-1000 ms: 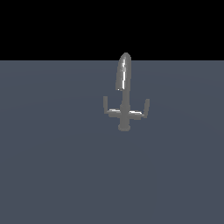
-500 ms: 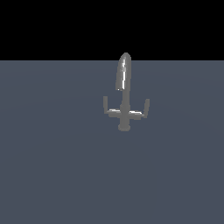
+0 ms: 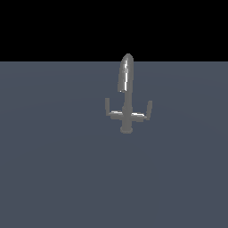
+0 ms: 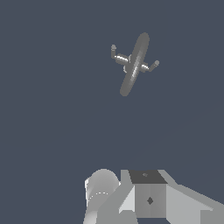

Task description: Turn on the faucet by rotating a designated handle.

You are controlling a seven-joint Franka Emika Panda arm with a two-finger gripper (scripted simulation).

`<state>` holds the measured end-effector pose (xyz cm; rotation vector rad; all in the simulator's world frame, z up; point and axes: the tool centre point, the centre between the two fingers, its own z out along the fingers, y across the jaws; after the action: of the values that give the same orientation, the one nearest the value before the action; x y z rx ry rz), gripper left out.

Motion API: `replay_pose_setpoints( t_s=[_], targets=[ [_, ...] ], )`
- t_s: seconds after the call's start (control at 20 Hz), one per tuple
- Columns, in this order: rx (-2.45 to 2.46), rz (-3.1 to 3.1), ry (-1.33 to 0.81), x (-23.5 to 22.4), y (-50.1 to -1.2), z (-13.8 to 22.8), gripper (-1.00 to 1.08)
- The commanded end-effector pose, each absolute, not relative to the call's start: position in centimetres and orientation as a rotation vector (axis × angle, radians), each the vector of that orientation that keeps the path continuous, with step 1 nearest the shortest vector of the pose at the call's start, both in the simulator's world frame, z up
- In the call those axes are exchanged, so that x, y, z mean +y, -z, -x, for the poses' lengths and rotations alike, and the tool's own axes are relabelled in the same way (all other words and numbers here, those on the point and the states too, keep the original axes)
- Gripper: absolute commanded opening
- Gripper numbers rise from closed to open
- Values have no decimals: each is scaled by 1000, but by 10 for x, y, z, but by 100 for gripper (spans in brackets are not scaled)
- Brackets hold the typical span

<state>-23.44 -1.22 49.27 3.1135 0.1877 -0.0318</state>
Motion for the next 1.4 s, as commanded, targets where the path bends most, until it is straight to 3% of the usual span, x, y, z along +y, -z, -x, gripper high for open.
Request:
replay_pose_setpoints(
  t_s=[0.0,1.35],
  targets=[
    [266,-3083,66,-14,-490,229,-100],
    [1315,-2484,646,-32,-451,145,-100]
  ],
)
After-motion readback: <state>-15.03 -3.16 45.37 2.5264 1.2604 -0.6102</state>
